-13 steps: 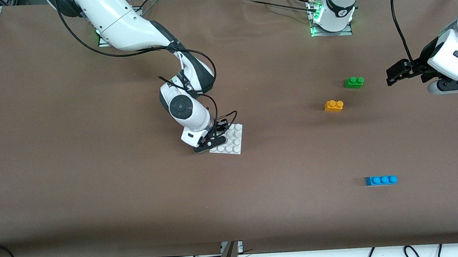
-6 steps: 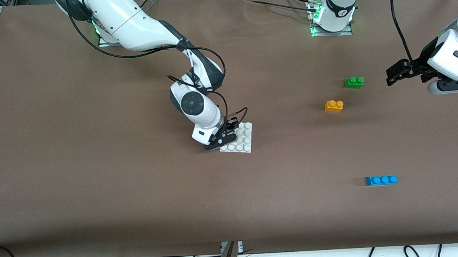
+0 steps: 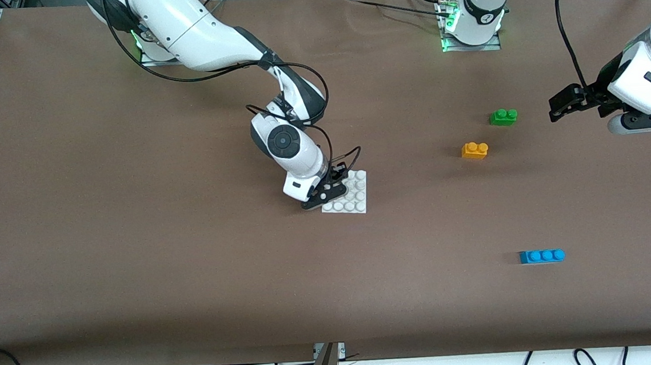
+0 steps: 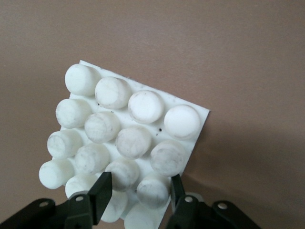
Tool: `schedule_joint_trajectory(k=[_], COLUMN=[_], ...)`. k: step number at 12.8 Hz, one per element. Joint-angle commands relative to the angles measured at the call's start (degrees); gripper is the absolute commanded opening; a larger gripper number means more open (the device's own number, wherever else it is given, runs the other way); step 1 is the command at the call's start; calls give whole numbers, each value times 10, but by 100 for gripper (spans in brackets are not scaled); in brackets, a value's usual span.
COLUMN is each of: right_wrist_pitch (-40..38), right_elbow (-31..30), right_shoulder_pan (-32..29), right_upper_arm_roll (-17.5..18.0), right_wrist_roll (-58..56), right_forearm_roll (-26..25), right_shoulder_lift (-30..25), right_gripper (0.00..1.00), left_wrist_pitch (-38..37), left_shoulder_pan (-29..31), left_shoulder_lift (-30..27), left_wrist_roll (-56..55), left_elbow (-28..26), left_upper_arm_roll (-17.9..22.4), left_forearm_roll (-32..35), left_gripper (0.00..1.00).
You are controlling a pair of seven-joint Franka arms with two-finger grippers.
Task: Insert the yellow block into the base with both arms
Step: 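Push the base plate further and square it with the right gripper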
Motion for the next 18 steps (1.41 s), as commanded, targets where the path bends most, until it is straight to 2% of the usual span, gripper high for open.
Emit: schedule_joint_trajectory(k=[1,5,14,15,17,18], right_wrist_pitch=[14,14,29,27,28,27], right_elbow=[31,64,72,72,72,72], right_shoulder_pan=[15,26,28,24,16,16], right_upper_arm_roll=[1,1,1,0,-1,-1], right_wrist_roll=[10,11,6,5,5,5], right_forearm_roll=[-2,-2,-1,-1,-2,-2], right_shoulder_lift=[31,51,54,52,51,50], right_gripper=[56,56,58,63,92,99], left_wrist_pitch=[-14,-14,-14,-16,-21,-21], left_shoulder_pan=[1,1,1,1,1,1], left_shoulder_lift=[6,6,6,6,6,6], left_wrist_roll=[9,9,9,9,9,9], left_elbow=[17,17,16,16,16,16], left_upper_arm_roll=[3,3,3,3,4,3], left_forearm_roll=[-19,-19,-22,-22,-22,-22], left_gripper=[100,100,100,100,100,100])
